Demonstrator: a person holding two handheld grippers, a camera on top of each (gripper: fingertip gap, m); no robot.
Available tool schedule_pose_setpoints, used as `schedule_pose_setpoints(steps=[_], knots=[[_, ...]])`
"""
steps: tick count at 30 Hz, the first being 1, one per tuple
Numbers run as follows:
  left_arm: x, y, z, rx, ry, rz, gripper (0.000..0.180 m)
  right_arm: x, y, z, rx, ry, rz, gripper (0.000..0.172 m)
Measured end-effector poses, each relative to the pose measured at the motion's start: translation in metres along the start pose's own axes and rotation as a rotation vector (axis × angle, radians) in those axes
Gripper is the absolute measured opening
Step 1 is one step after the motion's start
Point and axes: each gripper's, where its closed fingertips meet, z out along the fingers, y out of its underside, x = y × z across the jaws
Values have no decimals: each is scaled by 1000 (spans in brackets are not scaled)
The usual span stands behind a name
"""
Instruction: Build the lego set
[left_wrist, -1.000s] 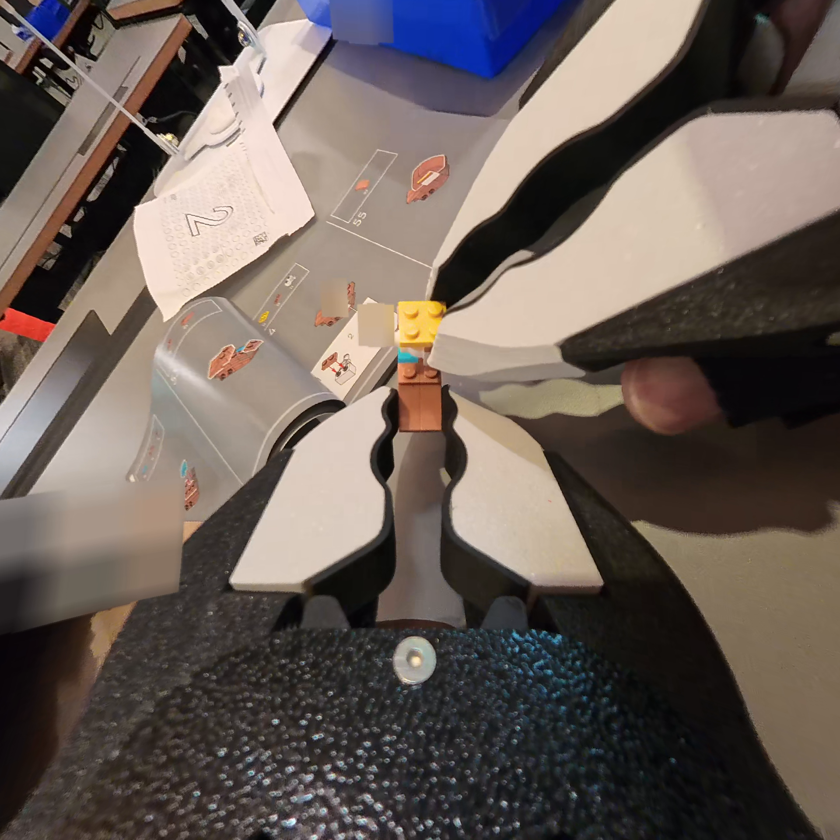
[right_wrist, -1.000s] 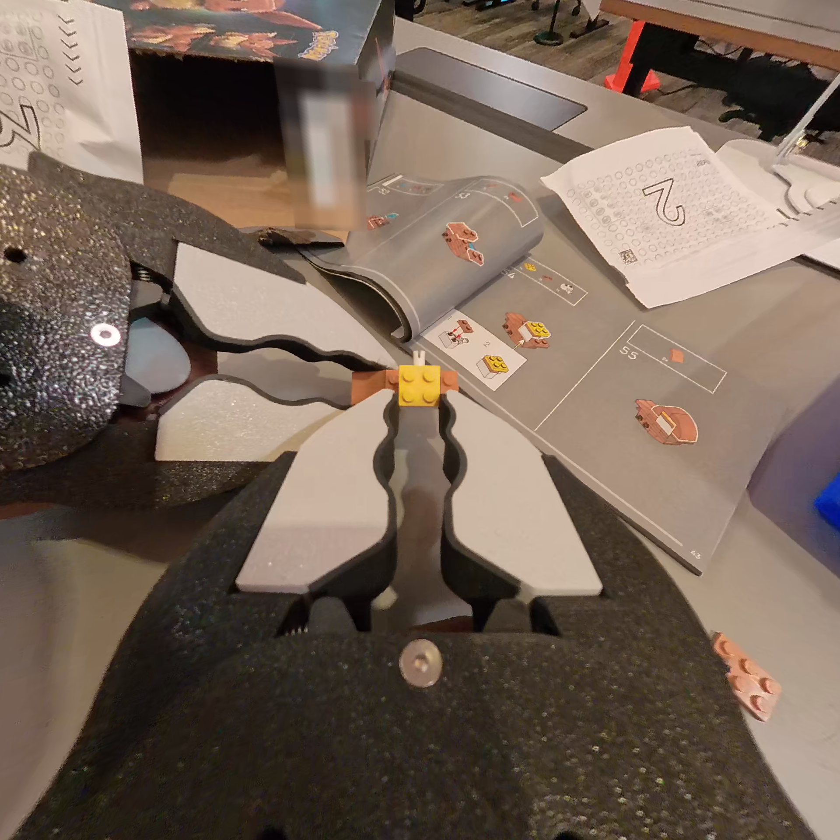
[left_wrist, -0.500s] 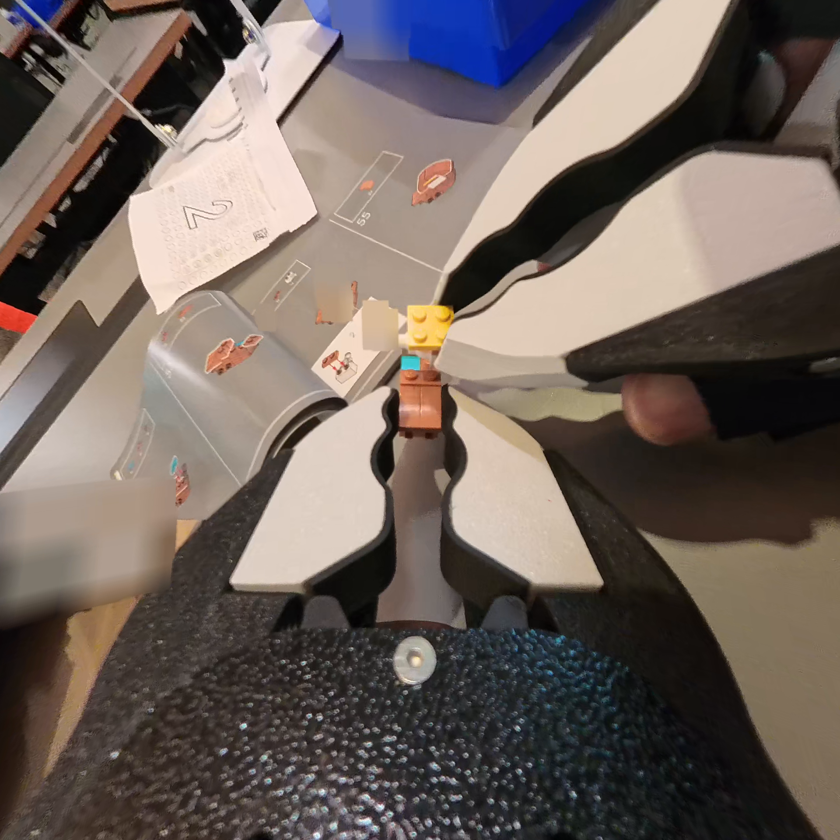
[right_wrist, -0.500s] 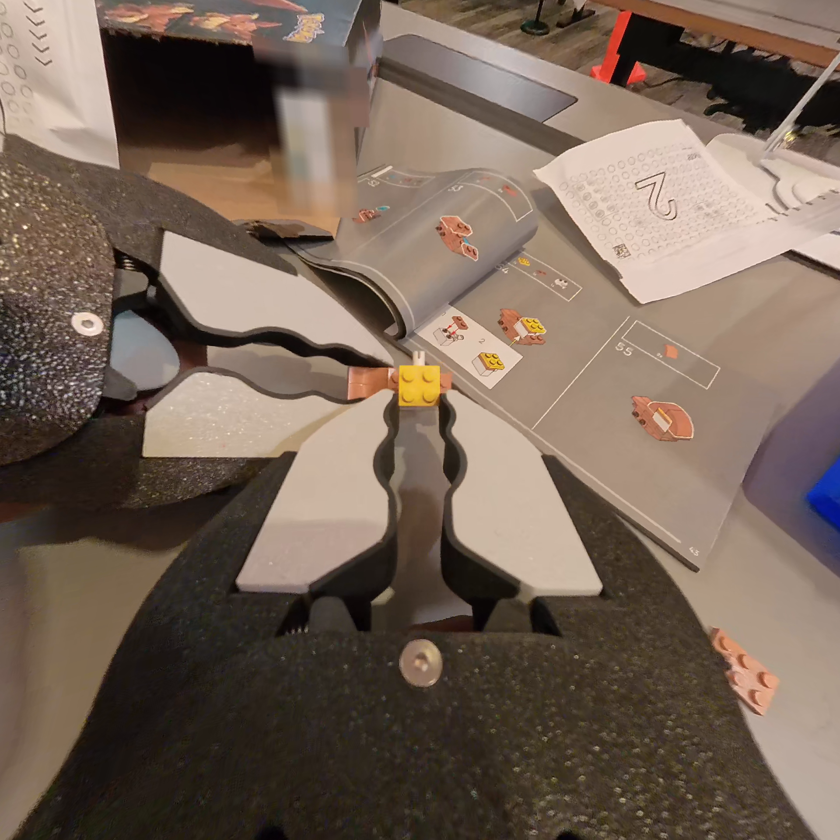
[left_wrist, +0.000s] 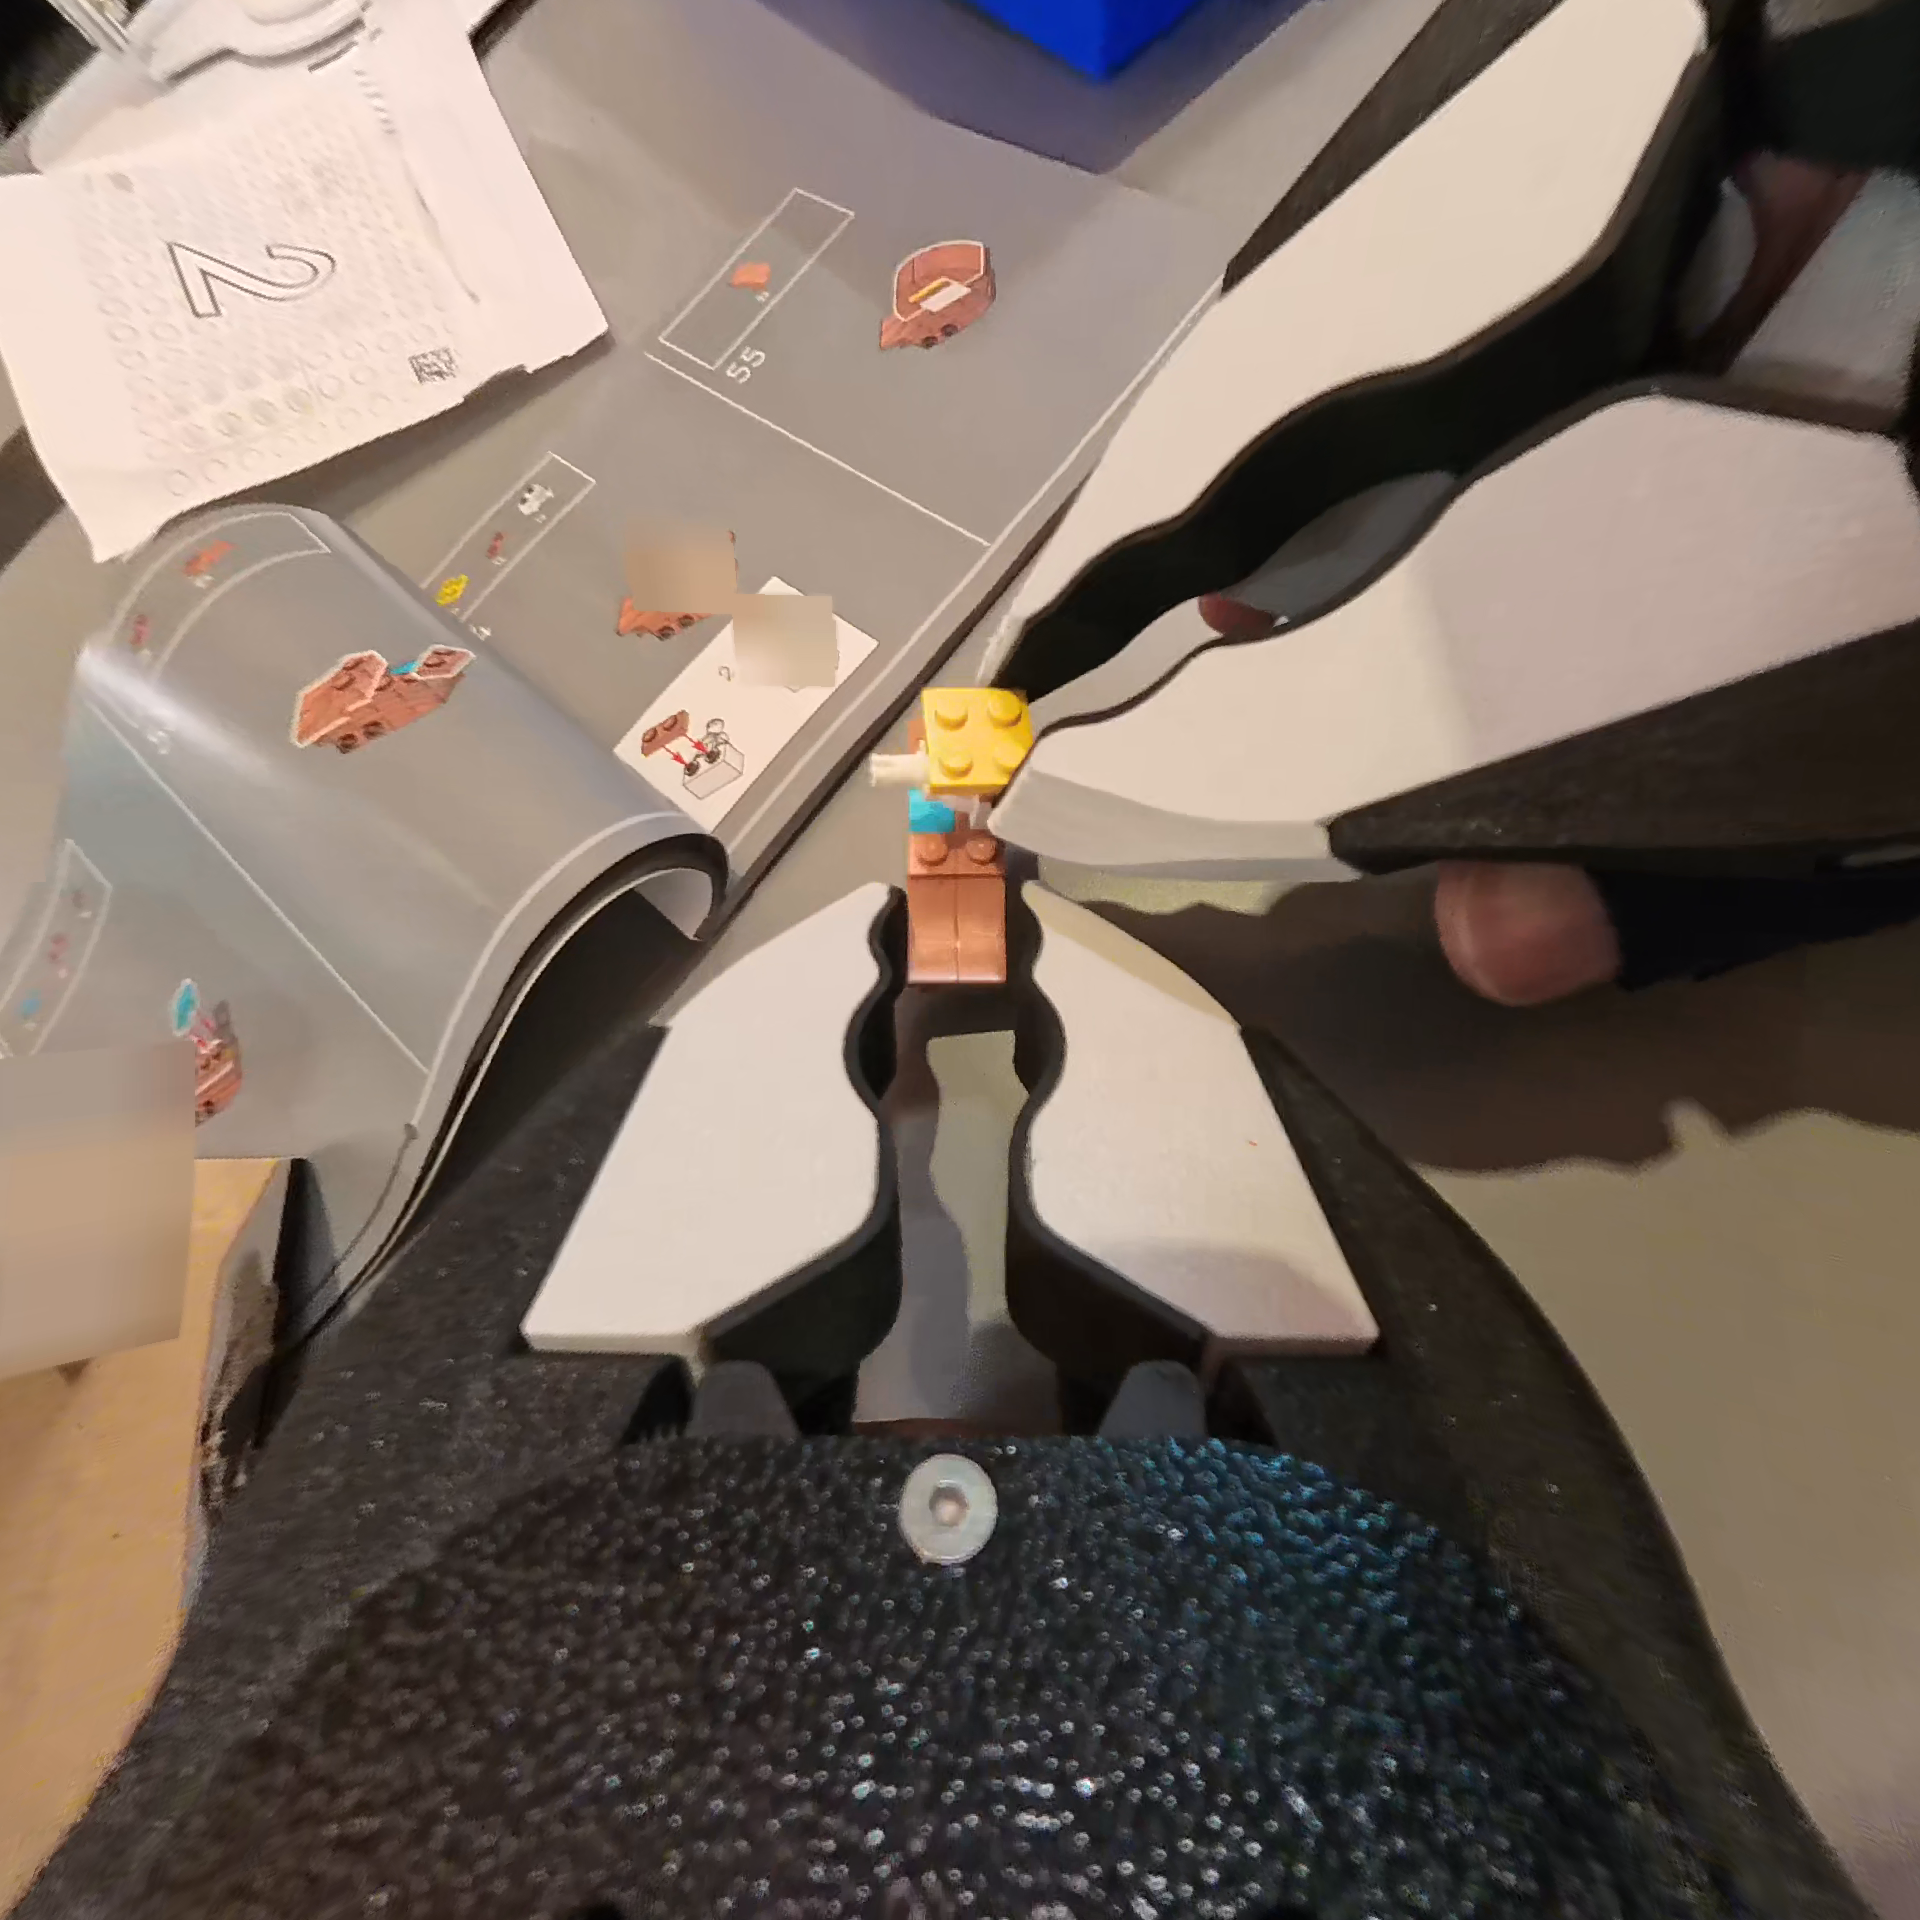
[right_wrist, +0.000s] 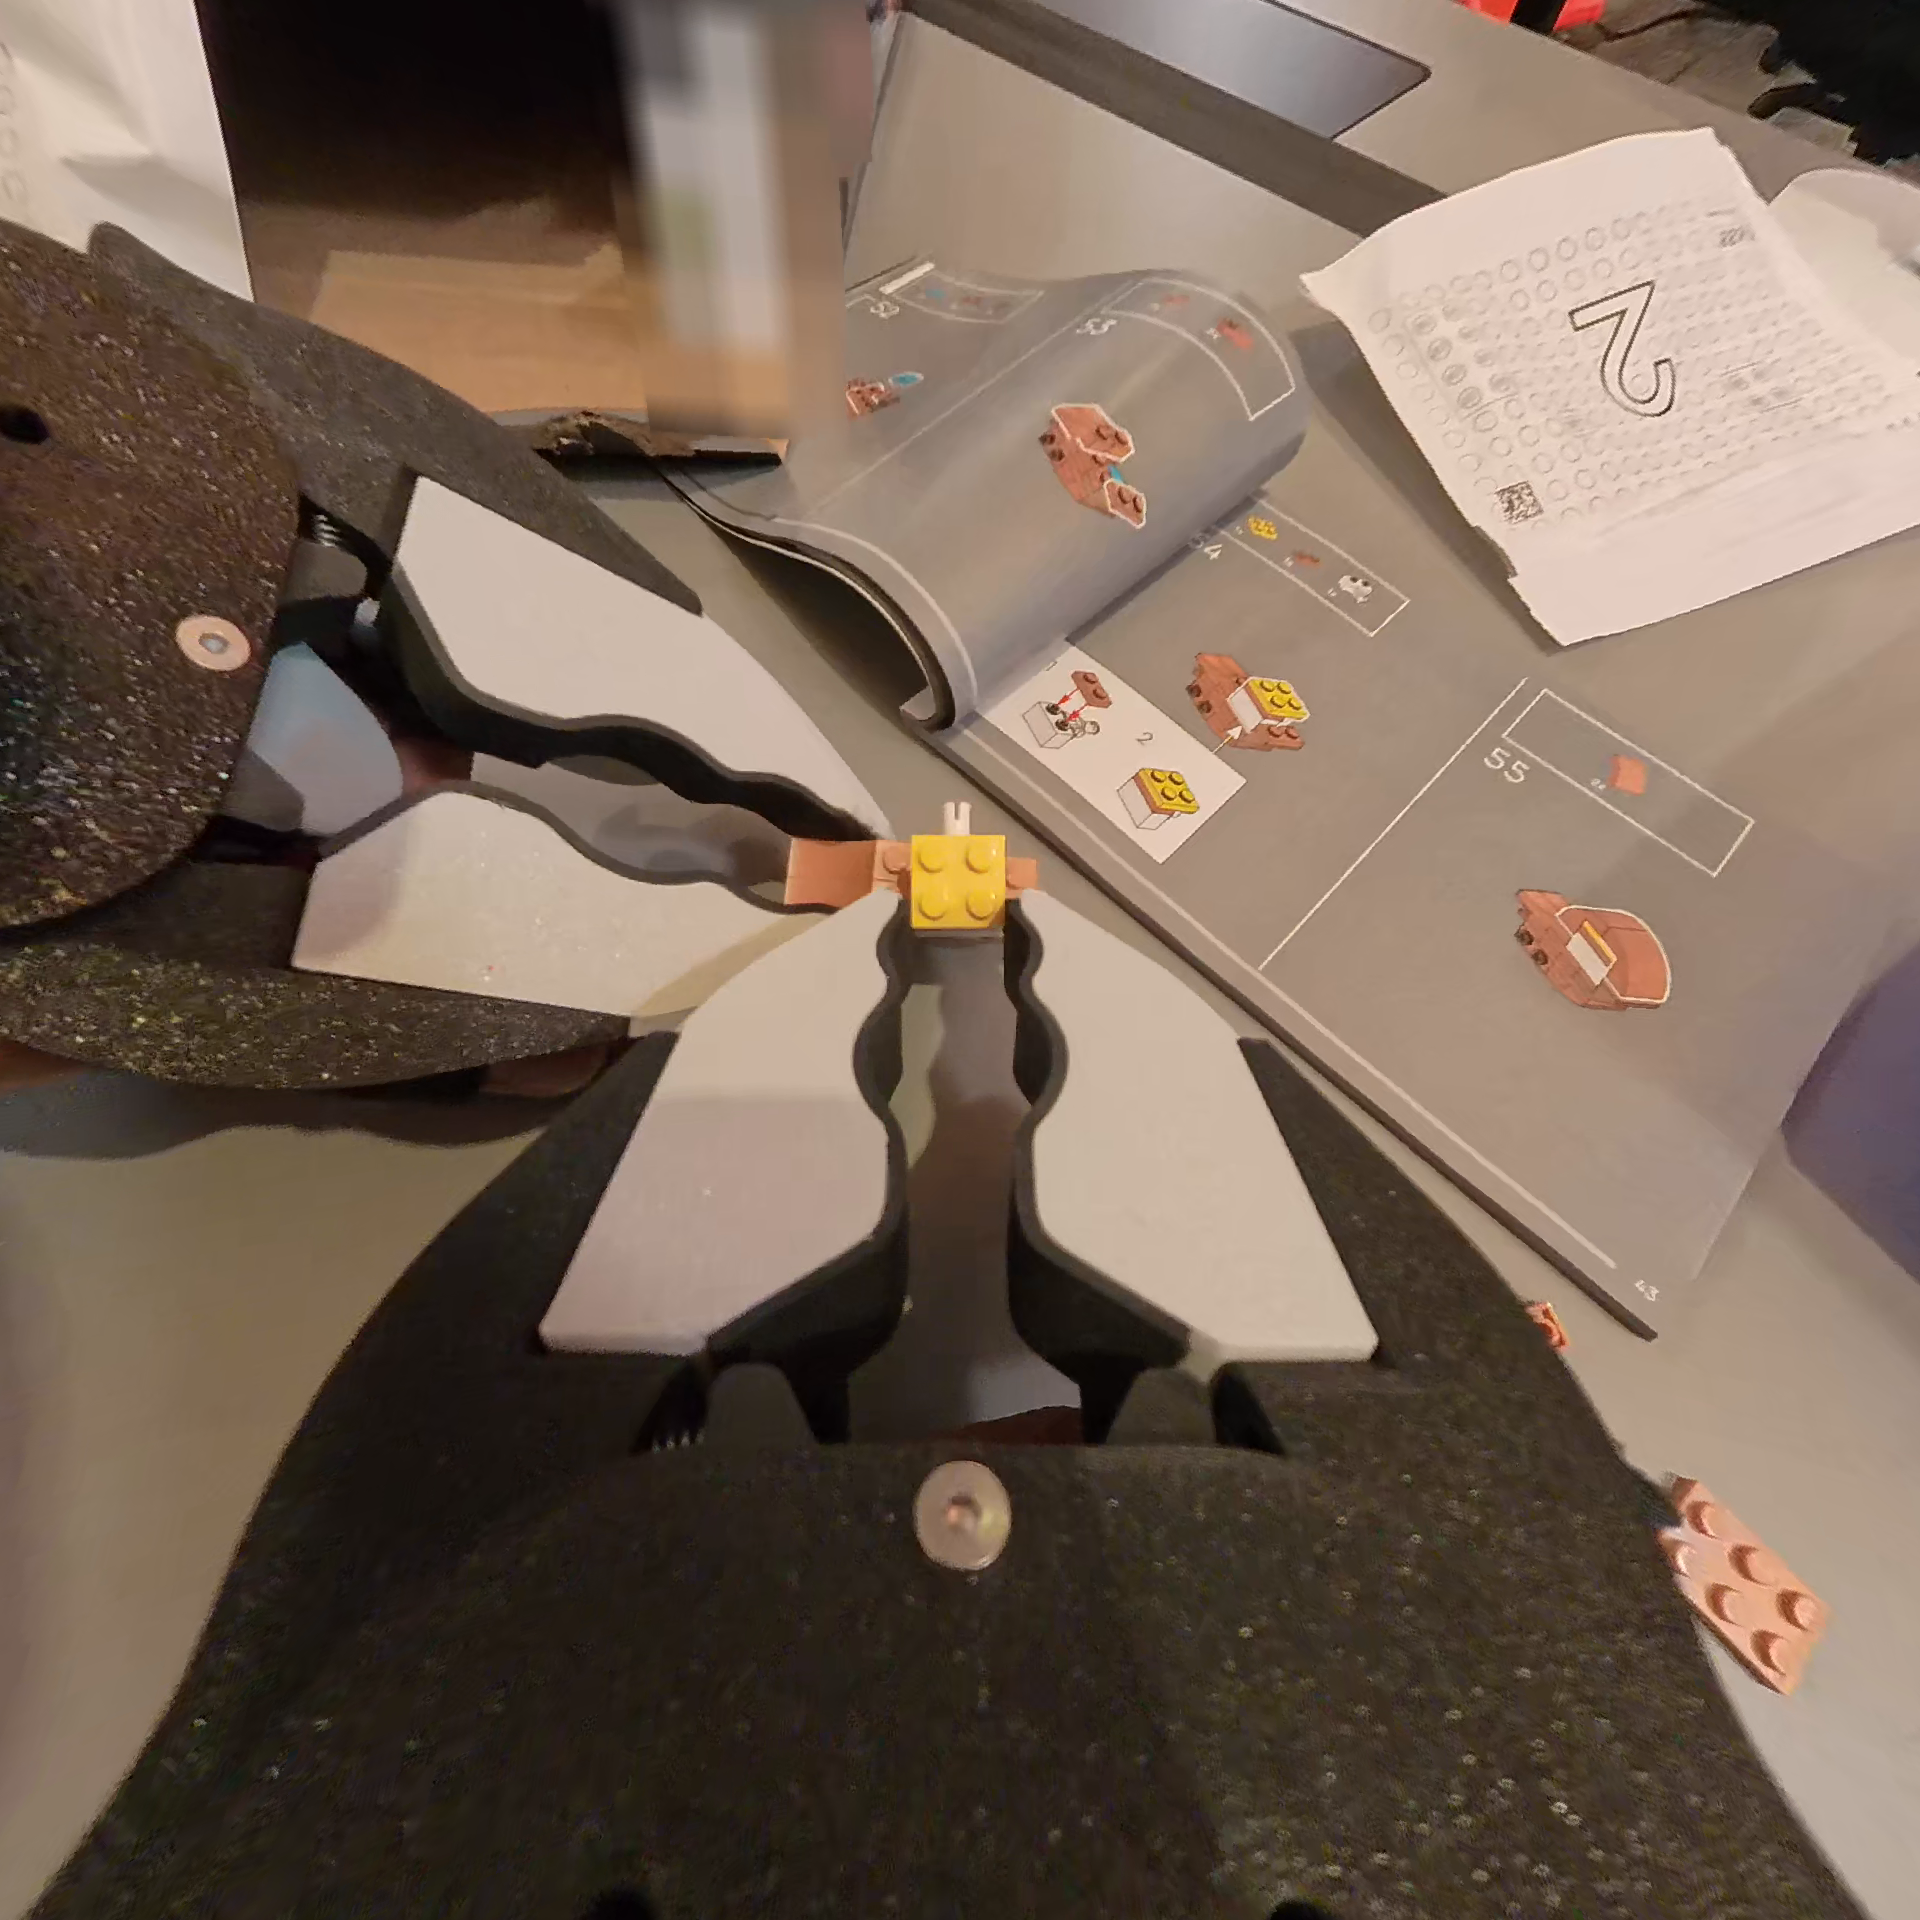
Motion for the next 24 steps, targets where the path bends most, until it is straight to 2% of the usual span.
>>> schedule_pose_setpoints(steps=[9, 24], knots=[[3, 2, -1, -7, 63, -45, 20, -1, 0, 4, -18, 1, -19, 16], [7, 3, -2, -3, 130, -44, 24, 0, 4, 5, -77, -92, -9, 16]])
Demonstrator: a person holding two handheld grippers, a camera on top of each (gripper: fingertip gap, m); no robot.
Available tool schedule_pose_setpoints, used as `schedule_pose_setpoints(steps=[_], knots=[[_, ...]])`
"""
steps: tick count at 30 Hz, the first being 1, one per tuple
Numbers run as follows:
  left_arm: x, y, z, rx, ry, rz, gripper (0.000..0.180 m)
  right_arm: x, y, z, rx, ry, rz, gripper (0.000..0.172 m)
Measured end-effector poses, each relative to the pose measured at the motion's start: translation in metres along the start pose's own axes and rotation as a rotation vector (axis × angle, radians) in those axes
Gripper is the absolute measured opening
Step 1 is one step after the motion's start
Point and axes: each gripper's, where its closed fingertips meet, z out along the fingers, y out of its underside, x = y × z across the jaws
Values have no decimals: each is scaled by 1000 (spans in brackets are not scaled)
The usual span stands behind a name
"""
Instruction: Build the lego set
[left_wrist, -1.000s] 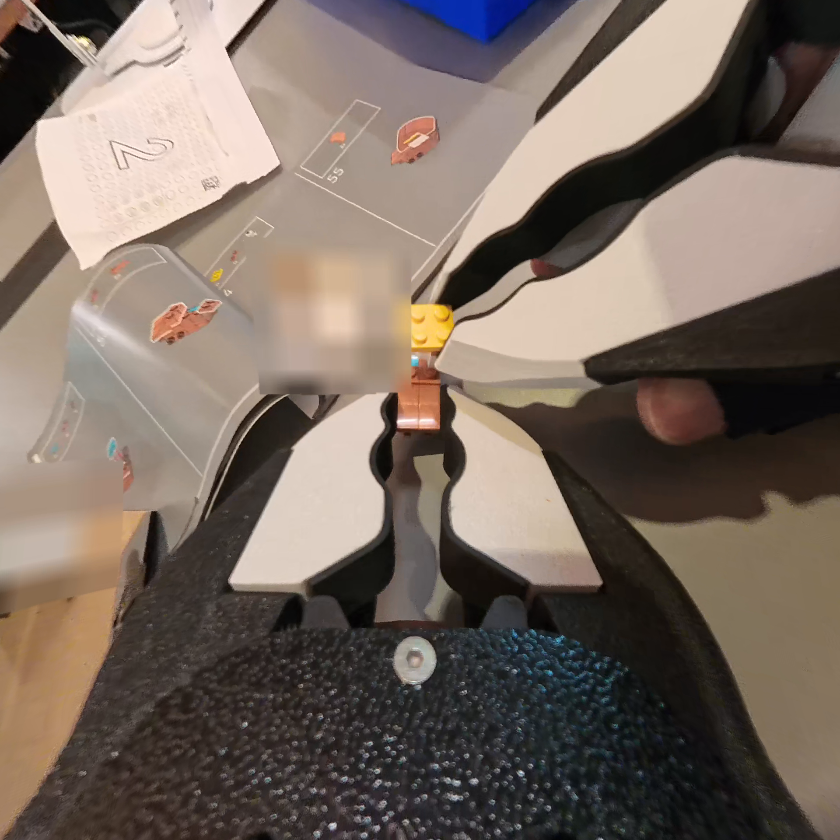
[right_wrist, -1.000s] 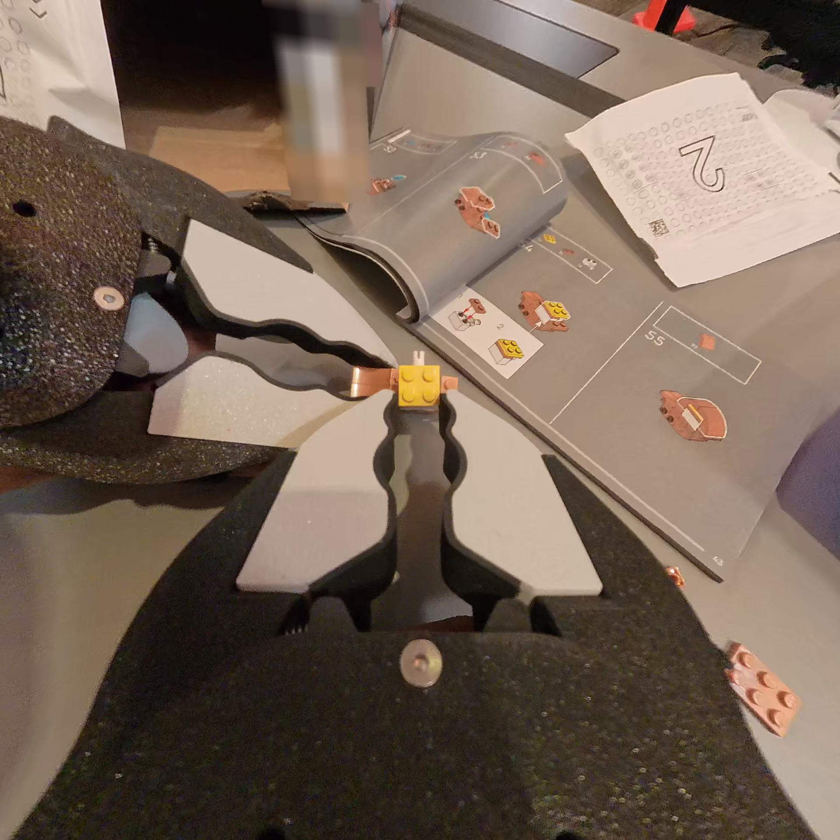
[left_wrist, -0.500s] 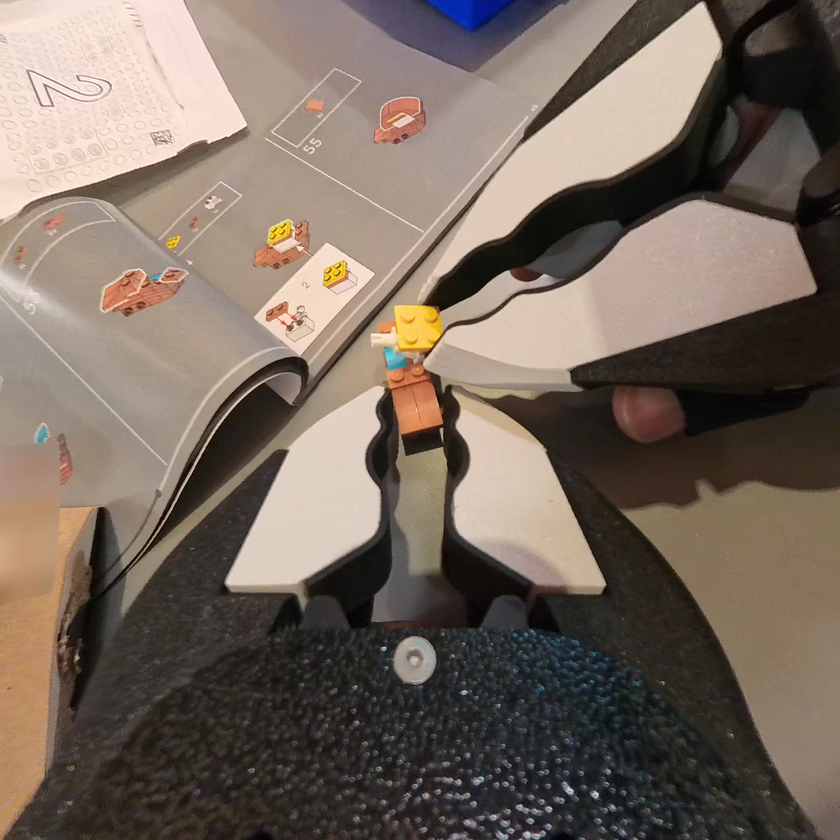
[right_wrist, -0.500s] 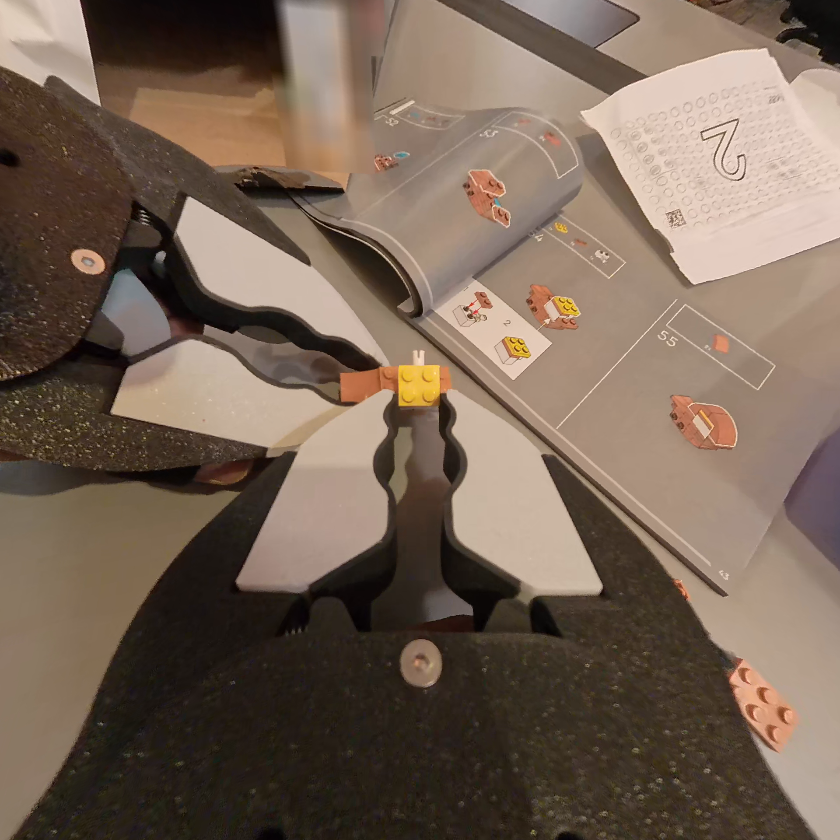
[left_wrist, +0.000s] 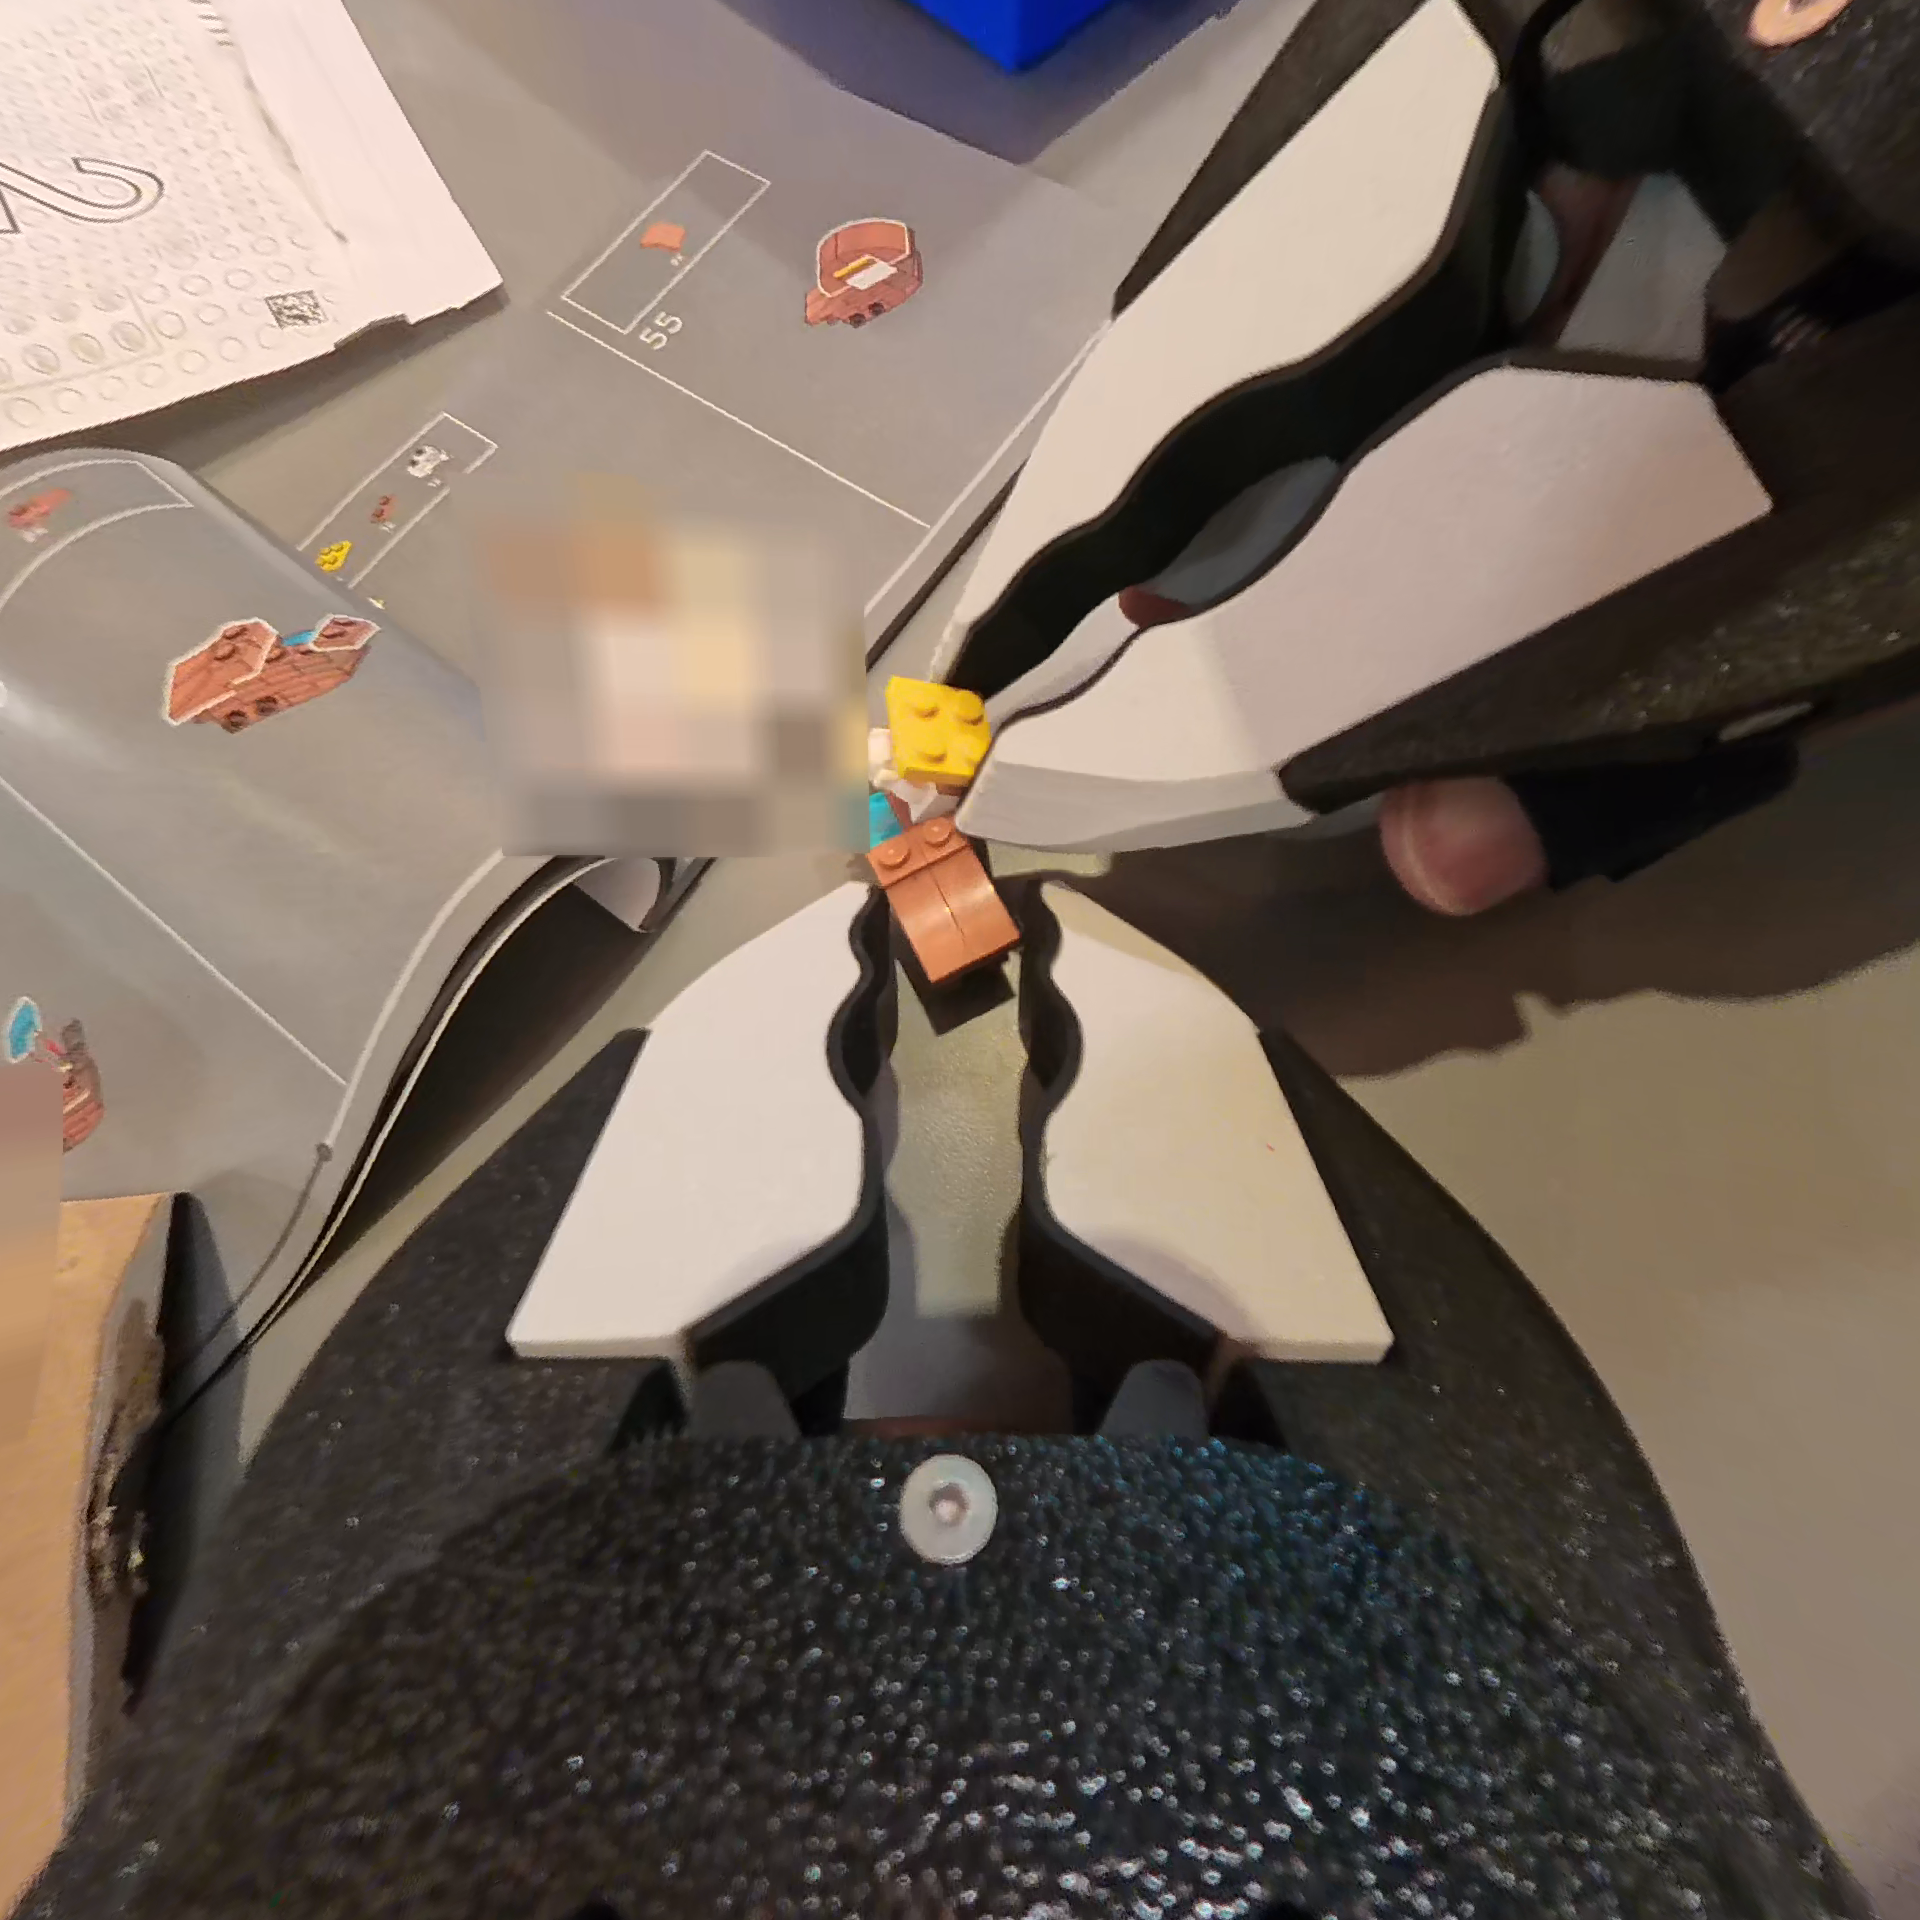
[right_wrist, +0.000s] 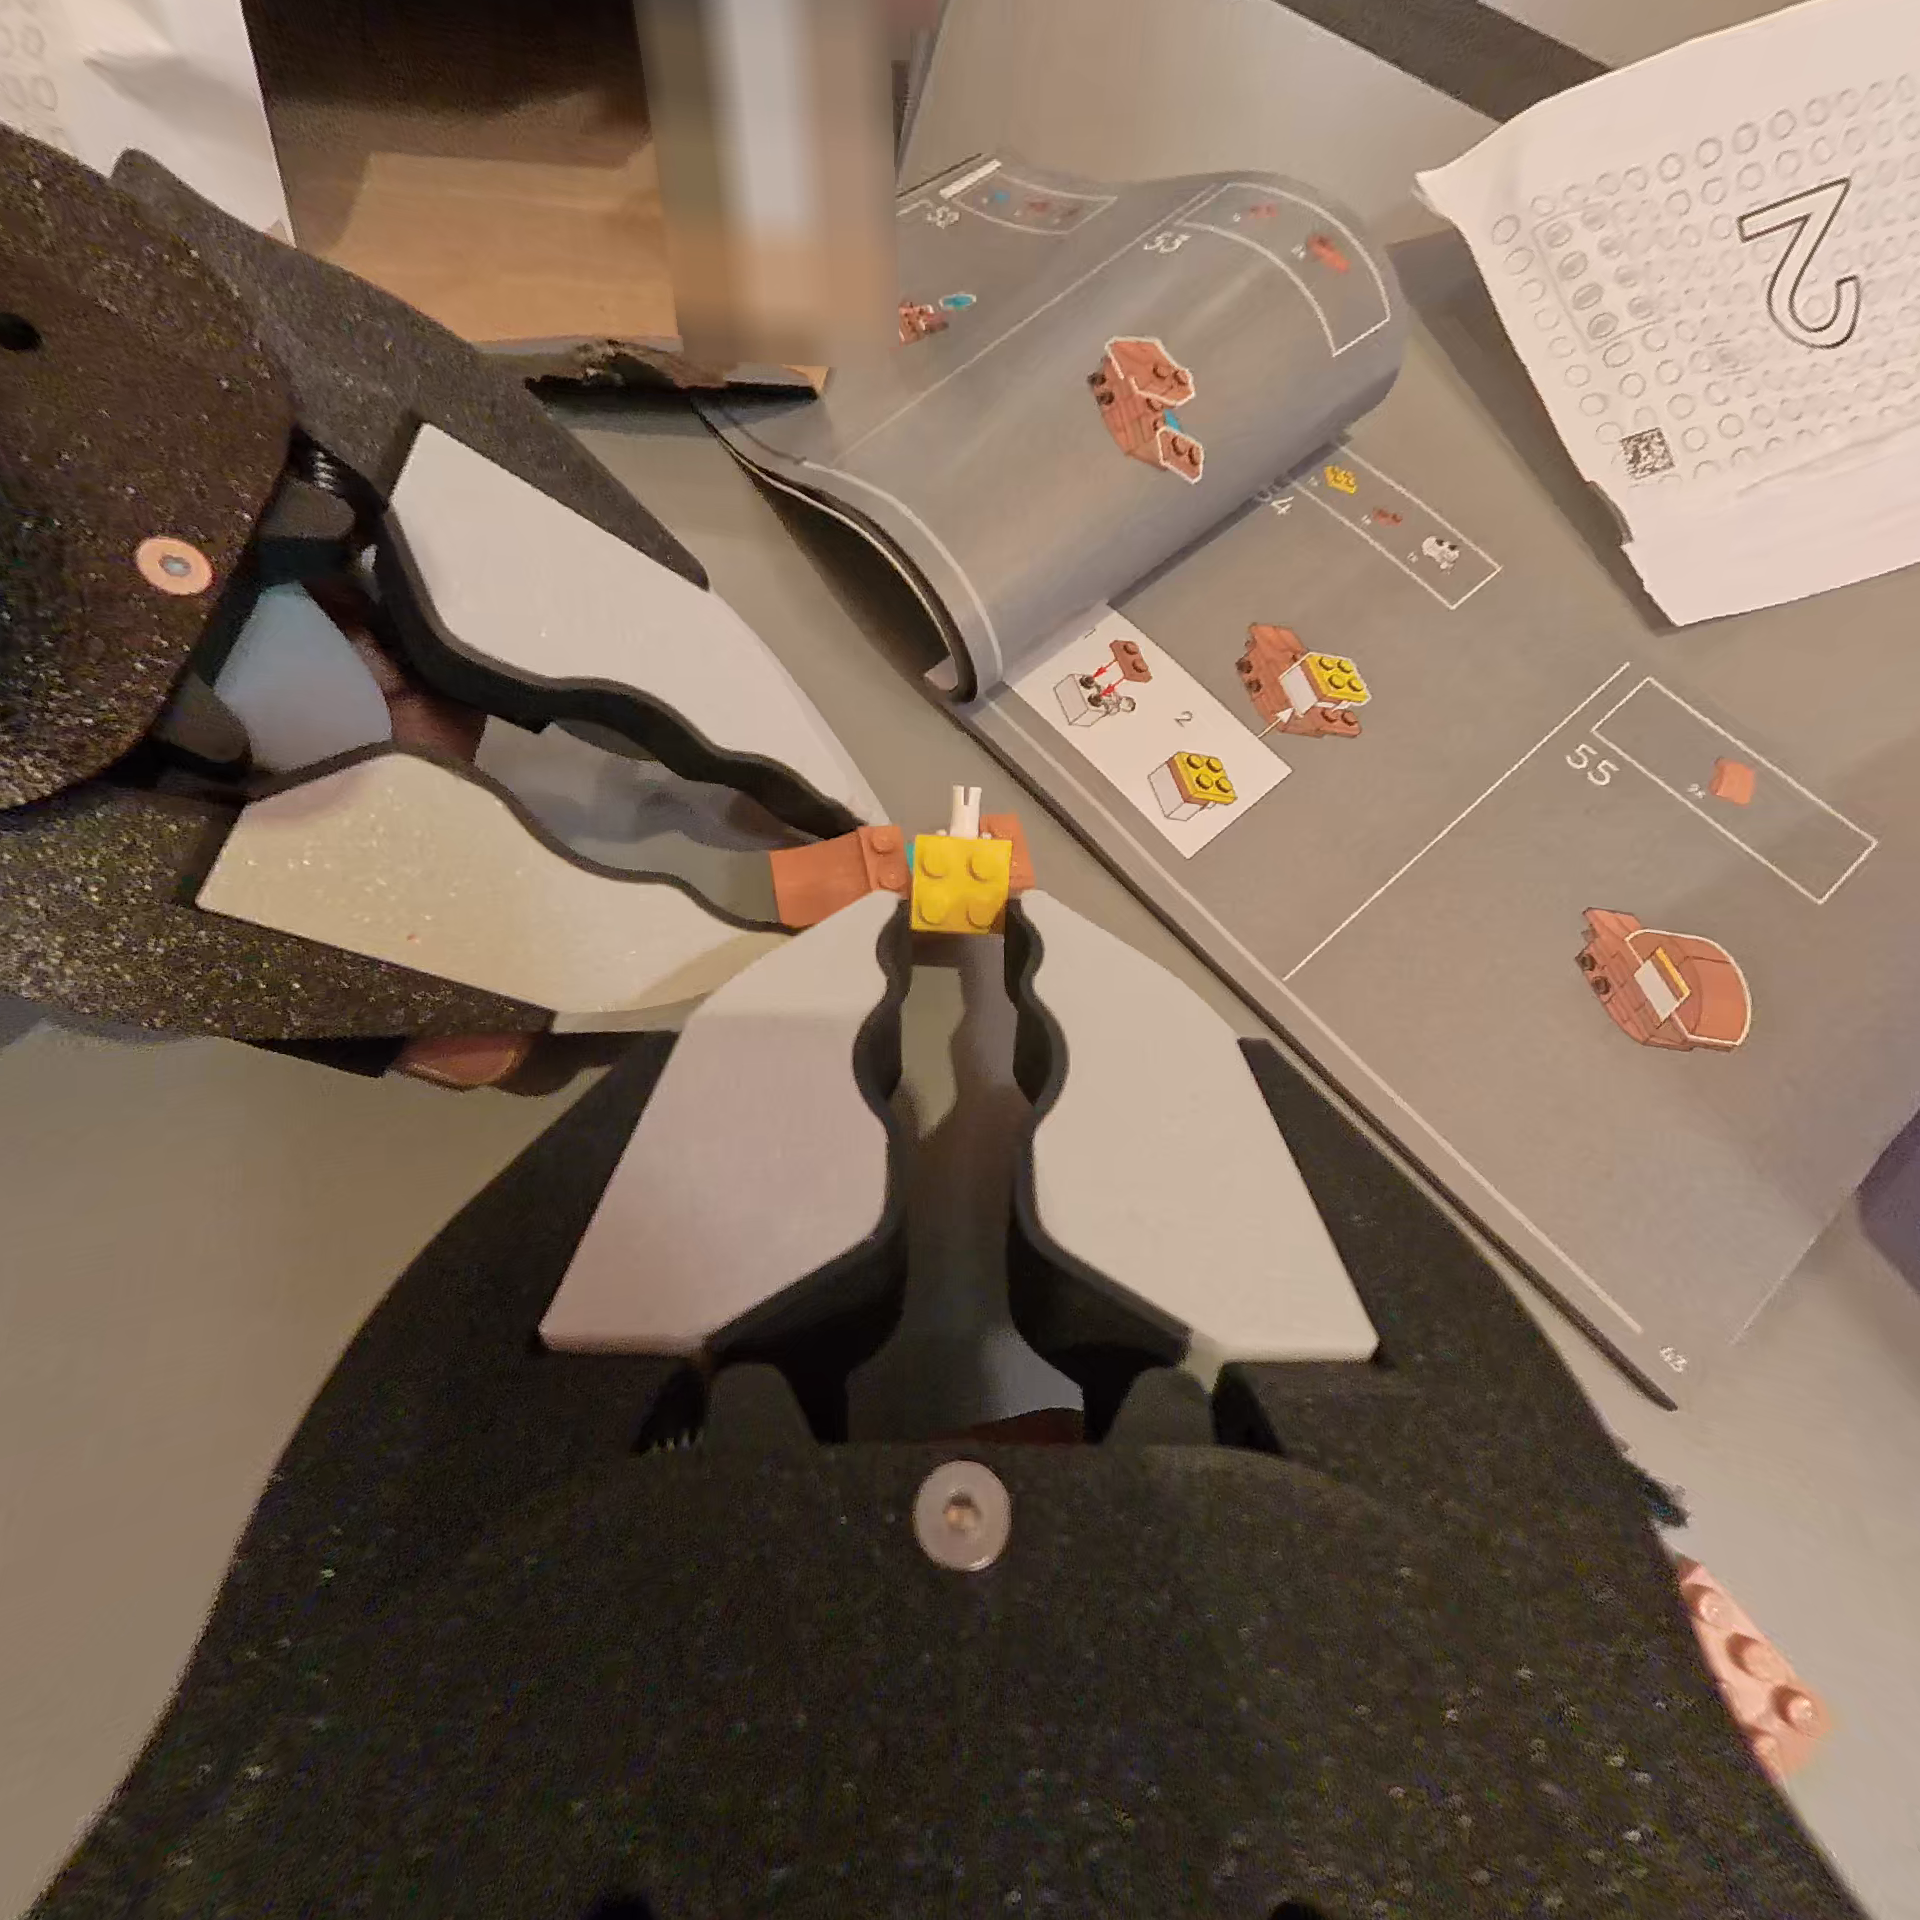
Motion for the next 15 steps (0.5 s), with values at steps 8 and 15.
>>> schedule_pose_setpoints(steps=[8, 15], knots=[[1, 1, 0, -6, 13, 25, 25, 0, 3, -1, -48, -42, -78, 16], [3, 1, 0, -6, 28, 32, 25, -1, 5, -2, -77, -100, -143, 17]])
